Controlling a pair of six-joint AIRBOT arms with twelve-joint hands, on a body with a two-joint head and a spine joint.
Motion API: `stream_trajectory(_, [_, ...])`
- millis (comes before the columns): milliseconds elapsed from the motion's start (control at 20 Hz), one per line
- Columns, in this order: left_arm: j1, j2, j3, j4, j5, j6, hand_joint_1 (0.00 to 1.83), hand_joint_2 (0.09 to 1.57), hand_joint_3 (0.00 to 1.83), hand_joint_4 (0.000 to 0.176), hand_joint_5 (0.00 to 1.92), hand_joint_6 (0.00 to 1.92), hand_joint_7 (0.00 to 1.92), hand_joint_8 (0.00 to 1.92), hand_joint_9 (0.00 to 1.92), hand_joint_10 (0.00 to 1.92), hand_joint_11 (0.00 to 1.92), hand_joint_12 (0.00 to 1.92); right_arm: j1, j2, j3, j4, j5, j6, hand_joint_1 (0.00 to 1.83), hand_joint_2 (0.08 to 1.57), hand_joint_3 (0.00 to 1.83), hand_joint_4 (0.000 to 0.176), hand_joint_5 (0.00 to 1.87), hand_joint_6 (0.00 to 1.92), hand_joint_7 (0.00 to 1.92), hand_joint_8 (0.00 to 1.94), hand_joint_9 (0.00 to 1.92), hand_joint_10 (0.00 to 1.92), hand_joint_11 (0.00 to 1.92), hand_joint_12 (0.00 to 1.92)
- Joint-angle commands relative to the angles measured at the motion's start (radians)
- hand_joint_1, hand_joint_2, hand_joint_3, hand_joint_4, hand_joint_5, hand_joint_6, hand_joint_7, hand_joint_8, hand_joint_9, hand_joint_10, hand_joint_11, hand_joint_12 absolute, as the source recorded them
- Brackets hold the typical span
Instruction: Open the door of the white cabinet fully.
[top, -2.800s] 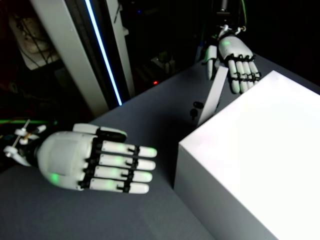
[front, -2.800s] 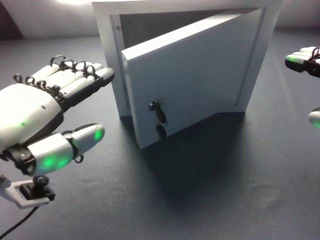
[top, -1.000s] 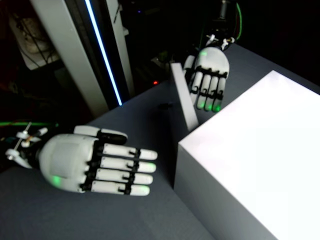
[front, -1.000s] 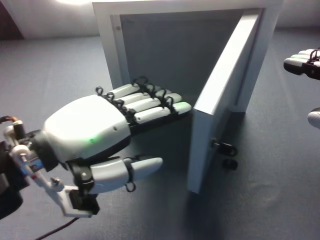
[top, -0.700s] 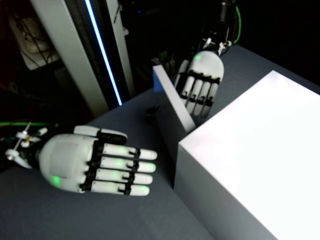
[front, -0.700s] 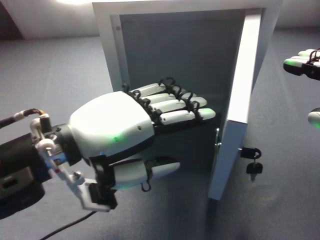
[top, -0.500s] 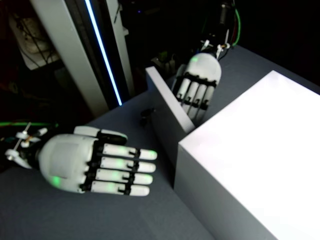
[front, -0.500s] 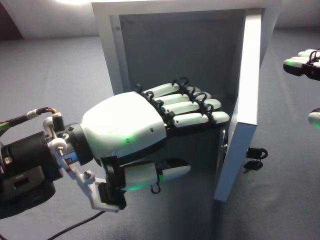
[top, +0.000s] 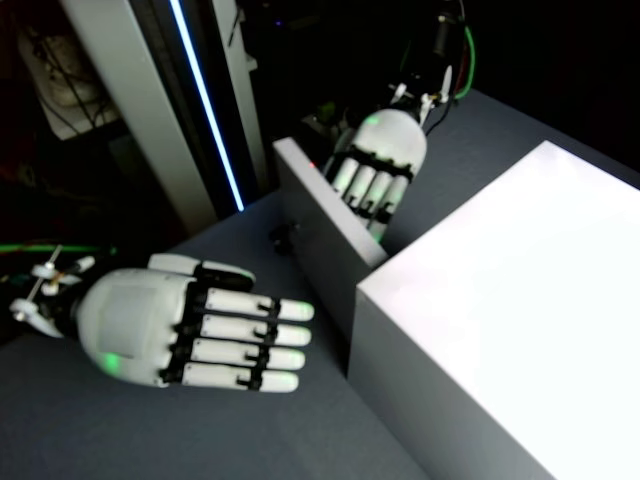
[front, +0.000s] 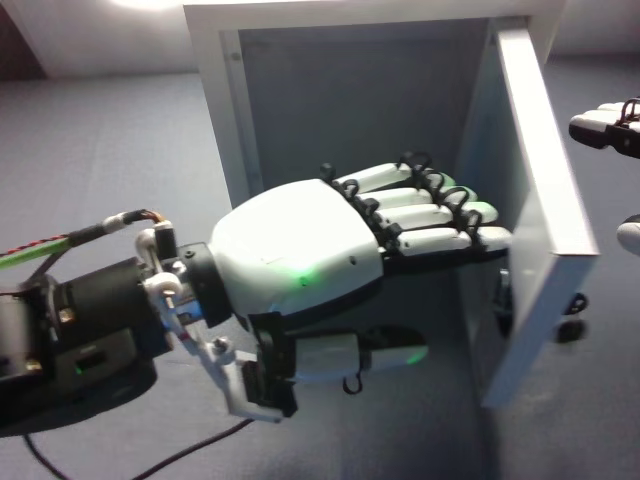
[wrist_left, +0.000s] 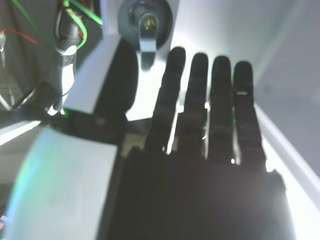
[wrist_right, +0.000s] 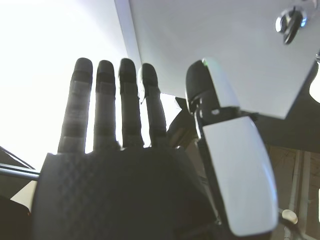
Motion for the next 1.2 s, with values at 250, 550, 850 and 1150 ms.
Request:
stream_trajectory(250, [-0.039,-0.046,0.017,-0.001,-0.107,-0.005,0.64,1.27,0.0,0.0,0.17,0.0,0.17,0.0,0.13,0.0,0.07,0.18,0.004,-0.002,0.009,0.03,0.119,0.009,0.63,1.33,0.0,0.0,0.31,0.0,0.28,0.0,0.24,0.0,0.21,0.01])
stream_trajectory(550, [-0.065,-0.086,0.039,-0.002,-0.104,-0.005,0.48,1.4,0.02,0.0,0.15,0.0,0.16,0.0,0.16,0.0,0.14,0.09,0.004,-0.002,0.012,0.031,0.119,0.009,0.65,1.33,0.0,0.0,0.32,0.0,0.3,0.0,0.24,0.0,0.2,0.0])
stream_trajectory(850, [-0.036,-0.046,0.021,-0.023,-0.116,-0.005,0.64,1.33,0.0,0.0,0.15,0.0,0.18,0.01,0.18,0.01,0.17,0.09,0.004,-0.001,0.012,0.046,0.123,0.009,0.66,1.34,0.0,0.005,0.33,0.0,0.31,0.0,0.22,0.0,0.17,0.0])
stream_trajectory(1150, [0.087,0.117,-0.051,-0.099,-0.228,-0.033,0.53,1.42,0.02,0.0,0.32,0.01,0.24,0.0,0.21,0.0,0.23,0.11,0.004,0.005,0.003,0.071,0.142,0.009,0.66,1.33,0.0,0.0,0.33,0.01,0.31,0.0,0.25,0.01,0.22,0.04])
